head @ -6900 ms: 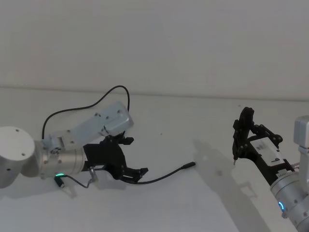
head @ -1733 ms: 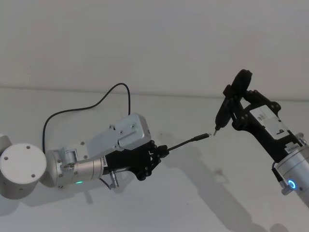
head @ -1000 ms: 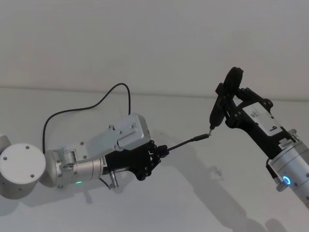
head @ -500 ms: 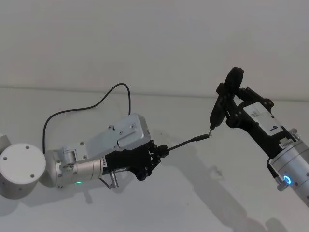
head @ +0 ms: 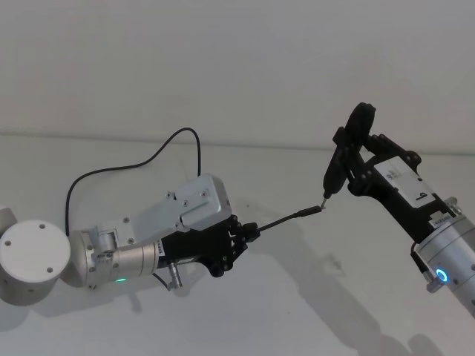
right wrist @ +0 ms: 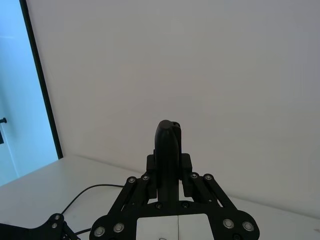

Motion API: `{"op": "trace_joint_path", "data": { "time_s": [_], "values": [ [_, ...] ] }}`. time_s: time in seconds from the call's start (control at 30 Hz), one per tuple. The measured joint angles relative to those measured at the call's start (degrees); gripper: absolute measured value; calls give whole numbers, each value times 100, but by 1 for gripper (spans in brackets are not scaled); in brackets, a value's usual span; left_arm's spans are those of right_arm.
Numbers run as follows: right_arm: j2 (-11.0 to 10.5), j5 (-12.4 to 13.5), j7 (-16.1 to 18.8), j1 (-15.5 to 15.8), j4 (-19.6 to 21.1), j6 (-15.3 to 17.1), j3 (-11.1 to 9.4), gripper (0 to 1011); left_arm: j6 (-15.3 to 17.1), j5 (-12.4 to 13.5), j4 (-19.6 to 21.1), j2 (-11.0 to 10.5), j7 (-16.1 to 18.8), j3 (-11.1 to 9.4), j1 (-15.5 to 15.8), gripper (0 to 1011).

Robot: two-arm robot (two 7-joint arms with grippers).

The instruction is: Pick up the data cable with the one hand.

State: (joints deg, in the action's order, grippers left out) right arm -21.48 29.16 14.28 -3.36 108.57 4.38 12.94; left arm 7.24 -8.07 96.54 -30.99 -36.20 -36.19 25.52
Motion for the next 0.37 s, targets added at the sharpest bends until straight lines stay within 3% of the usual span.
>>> {"op": "trace_joint_path", "data": {
  "time_s": [0.37],
  "values": [
    [-5, 0, -5, -4, 1, -1, 0, 268, 1, 0, 0, 0, 0, 0, 0, 46]
  ]
}}
